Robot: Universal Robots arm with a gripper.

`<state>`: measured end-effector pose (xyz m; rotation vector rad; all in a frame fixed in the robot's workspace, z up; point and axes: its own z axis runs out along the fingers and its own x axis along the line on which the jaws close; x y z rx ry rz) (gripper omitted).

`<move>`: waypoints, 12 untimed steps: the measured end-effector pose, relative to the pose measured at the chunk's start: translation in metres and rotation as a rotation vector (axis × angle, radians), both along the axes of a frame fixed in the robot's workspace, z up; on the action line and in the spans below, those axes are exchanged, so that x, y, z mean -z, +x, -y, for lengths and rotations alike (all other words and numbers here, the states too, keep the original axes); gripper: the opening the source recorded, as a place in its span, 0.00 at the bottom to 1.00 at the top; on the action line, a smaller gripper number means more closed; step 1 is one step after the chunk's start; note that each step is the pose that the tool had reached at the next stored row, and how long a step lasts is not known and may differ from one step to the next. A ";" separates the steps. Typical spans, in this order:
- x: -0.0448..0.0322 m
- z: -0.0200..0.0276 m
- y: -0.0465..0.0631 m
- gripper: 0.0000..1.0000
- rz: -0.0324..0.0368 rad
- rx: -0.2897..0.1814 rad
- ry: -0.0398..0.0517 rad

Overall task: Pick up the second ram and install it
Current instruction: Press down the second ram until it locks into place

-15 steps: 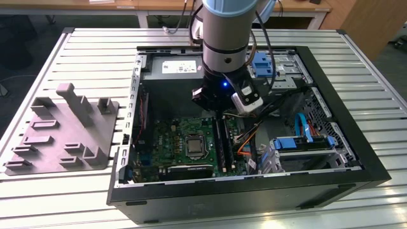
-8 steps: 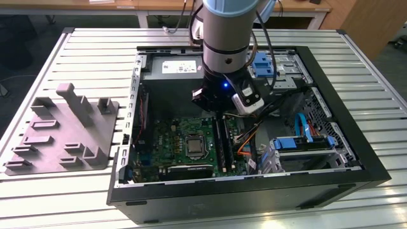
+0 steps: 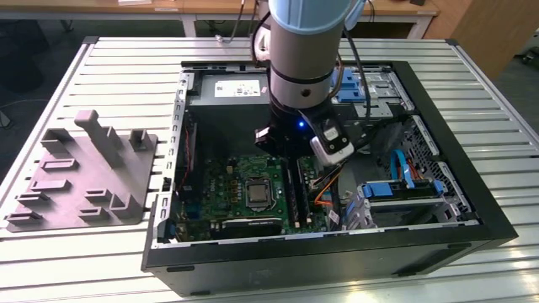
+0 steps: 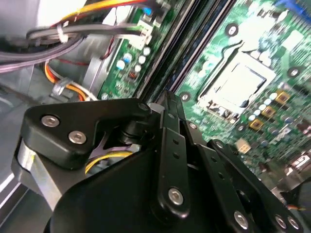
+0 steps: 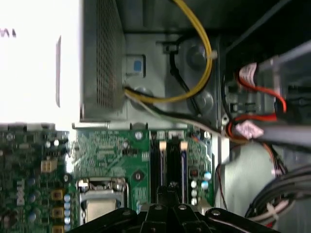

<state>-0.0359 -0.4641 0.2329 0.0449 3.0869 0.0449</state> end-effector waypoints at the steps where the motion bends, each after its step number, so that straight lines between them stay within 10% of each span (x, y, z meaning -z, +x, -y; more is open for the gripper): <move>1: 0.0000 0.0031 0.000 0.11 0.0000 0.000 0.0001; 12: 0.0001 0.0366 0.000 0.11 0.0001 0.000 0.0002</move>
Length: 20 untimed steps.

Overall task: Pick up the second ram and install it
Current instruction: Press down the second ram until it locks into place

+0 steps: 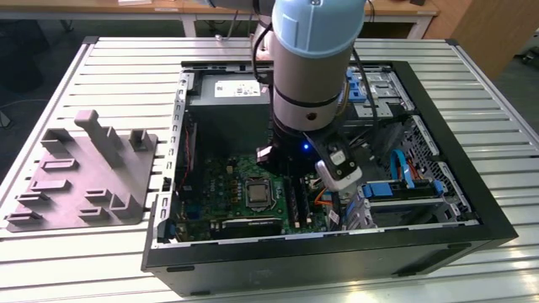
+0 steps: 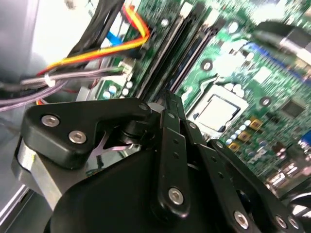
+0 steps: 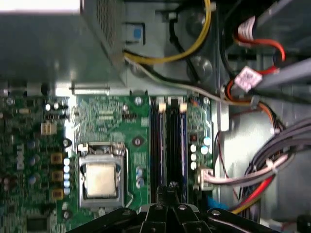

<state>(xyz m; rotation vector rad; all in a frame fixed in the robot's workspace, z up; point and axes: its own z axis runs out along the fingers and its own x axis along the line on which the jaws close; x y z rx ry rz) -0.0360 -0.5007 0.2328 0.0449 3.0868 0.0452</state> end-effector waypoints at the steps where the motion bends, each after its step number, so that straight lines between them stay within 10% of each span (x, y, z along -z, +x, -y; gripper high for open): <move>1: 0.0000 0.0036 0.000 0.11 0.0000 0.000 -0.0001; 4: -0.0001 0.0107 0.000 0.11 -0.0001 0.000 -0.0002; 20: 0.0008 0.0145 0.000 0.11 -0.0028 0.000 -0.0104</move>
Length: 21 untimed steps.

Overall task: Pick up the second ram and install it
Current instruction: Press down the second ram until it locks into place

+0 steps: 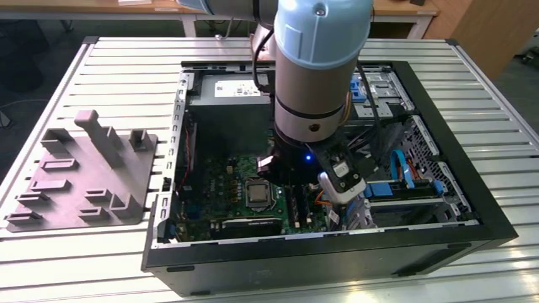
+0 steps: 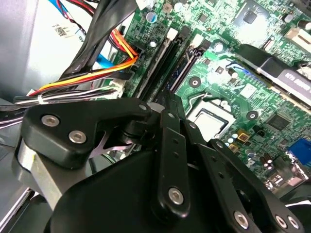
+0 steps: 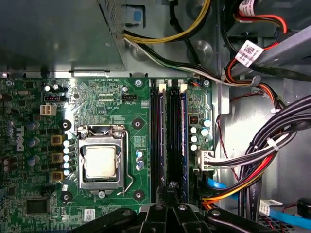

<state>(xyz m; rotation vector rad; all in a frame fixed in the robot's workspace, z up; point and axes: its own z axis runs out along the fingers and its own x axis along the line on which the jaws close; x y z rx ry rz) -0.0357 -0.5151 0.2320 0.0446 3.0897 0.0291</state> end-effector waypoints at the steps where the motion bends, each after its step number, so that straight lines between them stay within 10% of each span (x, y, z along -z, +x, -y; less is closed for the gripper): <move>1: 0.0003 0.0003 0.000 0.11 -0.0007 0.000 -0.0001; 21: 0.0101 0.0058 0.003 0.11 -0.0117 0.000 -0.0008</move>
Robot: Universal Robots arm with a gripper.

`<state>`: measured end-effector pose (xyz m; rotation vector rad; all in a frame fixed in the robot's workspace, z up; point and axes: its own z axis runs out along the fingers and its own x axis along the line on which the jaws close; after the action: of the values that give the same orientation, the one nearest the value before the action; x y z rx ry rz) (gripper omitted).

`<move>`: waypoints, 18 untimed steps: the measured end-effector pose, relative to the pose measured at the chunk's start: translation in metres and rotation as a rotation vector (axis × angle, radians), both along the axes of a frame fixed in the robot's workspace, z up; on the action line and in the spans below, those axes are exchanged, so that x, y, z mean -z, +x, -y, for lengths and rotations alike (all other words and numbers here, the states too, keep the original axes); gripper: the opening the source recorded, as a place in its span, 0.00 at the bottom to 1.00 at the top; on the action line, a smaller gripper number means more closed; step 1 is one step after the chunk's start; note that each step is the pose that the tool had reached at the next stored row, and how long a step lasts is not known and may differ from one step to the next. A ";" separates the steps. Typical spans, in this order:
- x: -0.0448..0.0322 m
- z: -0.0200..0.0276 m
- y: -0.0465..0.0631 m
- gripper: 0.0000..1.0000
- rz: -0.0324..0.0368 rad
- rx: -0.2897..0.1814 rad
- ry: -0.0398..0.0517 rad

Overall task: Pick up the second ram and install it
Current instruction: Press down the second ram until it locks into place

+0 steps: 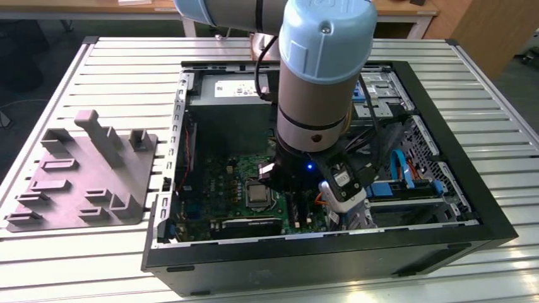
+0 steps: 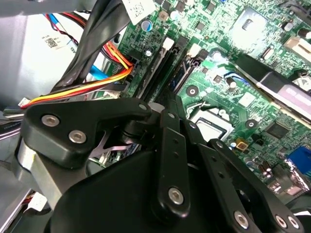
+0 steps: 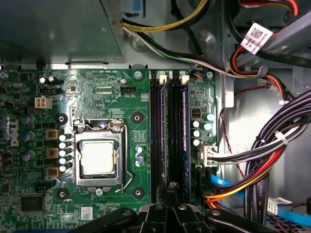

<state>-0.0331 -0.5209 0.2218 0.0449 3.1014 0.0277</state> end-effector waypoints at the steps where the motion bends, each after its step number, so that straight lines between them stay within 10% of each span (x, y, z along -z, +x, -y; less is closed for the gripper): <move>1: 0.0000 0.0000 0.000 0.11 0.0000 0.000 -0.0001; 18: 0.0042 0.0001 0.000 0.11 -0.0001 0.000 0.0000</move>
<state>-0.0331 -0.5211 0.2177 0.0450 3.1014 0.0277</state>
